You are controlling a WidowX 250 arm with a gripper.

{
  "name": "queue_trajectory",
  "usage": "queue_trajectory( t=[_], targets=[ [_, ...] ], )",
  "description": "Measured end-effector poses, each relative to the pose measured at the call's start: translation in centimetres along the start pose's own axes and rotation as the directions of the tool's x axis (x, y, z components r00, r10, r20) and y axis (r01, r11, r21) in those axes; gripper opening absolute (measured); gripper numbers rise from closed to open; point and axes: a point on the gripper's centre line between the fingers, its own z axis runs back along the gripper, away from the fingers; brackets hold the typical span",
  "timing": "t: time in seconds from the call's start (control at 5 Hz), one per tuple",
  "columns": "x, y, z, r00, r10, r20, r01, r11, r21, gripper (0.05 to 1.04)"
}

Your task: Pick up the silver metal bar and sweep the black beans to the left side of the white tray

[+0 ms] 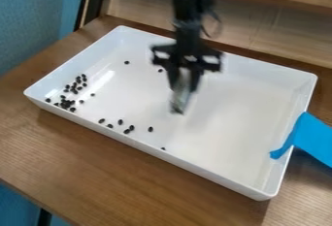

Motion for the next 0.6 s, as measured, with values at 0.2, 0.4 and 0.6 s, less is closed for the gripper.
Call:
queue_trajectory(
  t=[0.2, 0.4, 0.6],
  targets=[
    [-1.1, -3.5, -1.3, 0.999, -0.028, 0.024, 0.027, 0.999, 0.038, 0.386],
    [-2.1, -3.5, -2.3, 0.999, -0.042, 0.017, 0.041, 0.997, 0.062, 0.386],
    [-2.8, -2.9, -2.9, 0.998, -0.067, 0.010, 0.066, 0.995, 0.073, 0.386]
  ],
)
